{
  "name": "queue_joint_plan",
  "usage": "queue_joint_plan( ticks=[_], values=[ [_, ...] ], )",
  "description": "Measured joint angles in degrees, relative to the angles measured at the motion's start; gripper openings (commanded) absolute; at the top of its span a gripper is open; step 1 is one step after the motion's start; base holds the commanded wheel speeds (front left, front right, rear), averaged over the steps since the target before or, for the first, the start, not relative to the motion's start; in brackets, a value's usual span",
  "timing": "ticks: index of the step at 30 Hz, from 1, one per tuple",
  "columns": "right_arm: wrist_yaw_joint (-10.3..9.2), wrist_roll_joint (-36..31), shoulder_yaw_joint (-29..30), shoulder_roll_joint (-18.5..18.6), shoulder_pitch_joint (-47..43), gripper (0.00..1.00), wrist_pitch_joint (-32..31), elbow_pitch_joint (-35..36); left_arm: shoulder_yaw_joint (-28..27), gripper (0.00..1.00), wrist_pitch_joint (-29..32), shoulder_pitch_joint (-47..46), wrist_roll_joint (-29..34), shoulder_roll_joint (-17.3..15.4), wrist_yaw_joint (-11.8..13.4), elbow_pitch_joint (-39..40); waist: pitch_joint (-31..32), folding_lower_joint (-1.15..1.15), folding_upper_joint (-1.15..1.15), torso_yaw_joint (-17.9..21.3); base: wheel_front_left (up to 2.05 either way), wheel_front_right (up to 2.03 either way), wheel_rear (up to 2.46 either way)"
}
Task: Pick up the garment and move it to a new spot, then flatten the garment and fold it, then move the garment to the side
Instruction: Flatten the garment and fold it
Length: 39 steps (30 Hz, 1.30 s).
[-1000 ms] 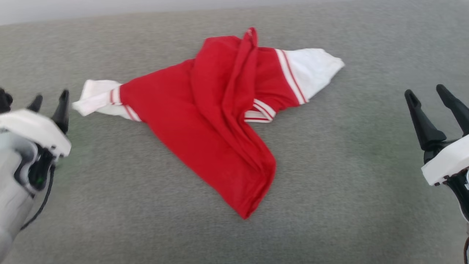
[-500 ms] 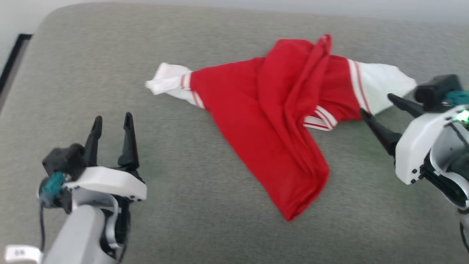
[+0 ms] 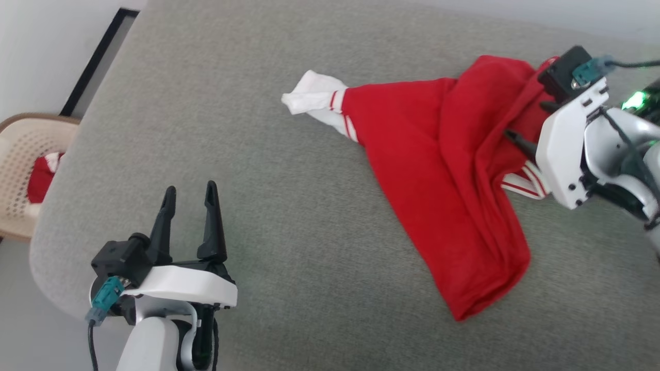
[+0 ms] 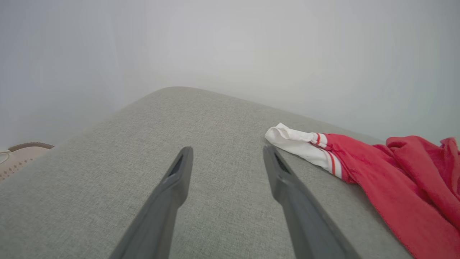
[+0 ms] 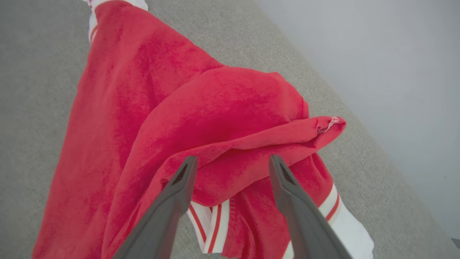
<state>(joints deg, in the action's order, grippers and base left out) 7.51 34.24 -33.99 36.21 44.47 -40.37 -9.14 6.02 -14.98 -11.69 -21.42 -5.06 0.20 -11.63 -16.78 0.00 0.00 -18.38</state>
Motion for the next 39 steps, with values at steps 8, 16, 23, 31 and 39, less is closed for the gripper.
queue_joint_plan(
  ticks=[8,16,23,31,39],
  values=[
    [0.0,-0.8,-10.5,2.2,9.7,1.0,-1.7,-9.1,-1.8,1.0,0.0,-0.1,0.9,1.9,-3.0,-1.6,-2.5,0.0,0.0,-3.6,0.0,0.0,0.0],
    [0.0,0.7,-20.0,1.9,15.2,1.0,0.1,-15.9,0.8,1.0,0.0,-0.7,-2.4,2.1,-2.5,-1.7,-4.2,0.0,0.0,-5.5,0.0,0.0,0.0],
    [0.0,2.7,-23.4,0.7,17.2,0.0,3.7,-19.4,1.2,1.0,0.0,-0.8,-2.9,2.1,-2.2,-1.7,-4.4,0.0,0.0,-5.3,0.0,0.0,0.0],
    [0.0,8.1,-22.4,-0.9,18.5,0.0,8.7,-20.1,0.4,1.0,0.0,-1.0,-2.2,2.1,-2.3,-2.2,-3.7,0.0,0.0,-3.2,0.0,0.0,0.0],
    [0.0,16.3,-22.4,2.5,14.1,0.0,5.4,-7.5,-1.9,1.0,0.0,-0.8,-0.1,2.1,-3.1,-2.9,-1.7,0.0,0.0,1.0,0.0,0.0,0.0]
  ],
)
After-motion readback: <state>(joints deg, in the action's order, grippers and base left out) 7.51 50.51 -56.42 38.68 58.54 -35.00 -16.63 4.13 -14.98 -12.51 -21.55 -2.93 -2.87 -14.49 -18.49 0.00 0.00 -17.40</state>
